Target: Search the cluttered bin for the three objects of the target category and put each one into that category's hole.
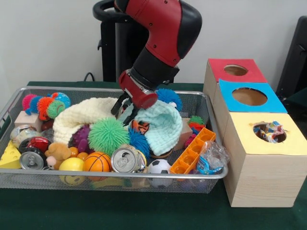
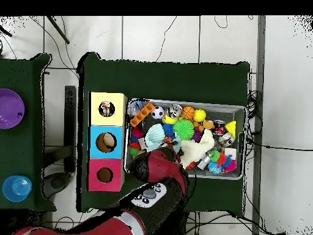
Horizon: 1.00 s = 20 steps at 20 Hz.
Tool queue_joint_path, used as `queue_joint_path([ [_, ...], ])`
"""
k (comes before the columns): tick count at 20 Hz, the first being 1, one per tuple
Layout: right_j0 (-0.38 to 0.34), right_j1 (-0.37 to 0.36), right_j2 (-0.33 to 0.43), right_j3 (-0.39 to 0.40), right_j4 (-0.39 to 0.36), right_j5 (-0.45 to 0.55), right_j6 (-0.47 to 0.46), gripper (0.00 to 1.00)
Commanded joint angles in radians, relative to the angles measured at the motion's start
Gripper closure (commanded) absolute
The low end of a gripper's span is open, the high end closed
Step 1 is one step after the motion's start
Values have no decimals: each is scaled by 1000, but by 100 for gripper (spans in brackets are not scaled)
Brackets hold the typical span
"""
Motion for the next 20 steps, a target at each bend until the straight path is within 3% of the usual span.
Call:
queue_joint_path([
  [1, -10, 33, 254, -31, -81, 16, -1, 0],
  [6, 9, 39, 229, -40, -85, 29, 12, 0],
  [7, 28, 48, 207, -42, -72, 4, 39, 100],
  [20, 62, 67, 164, -54, -68, -36, 48, 100],
])
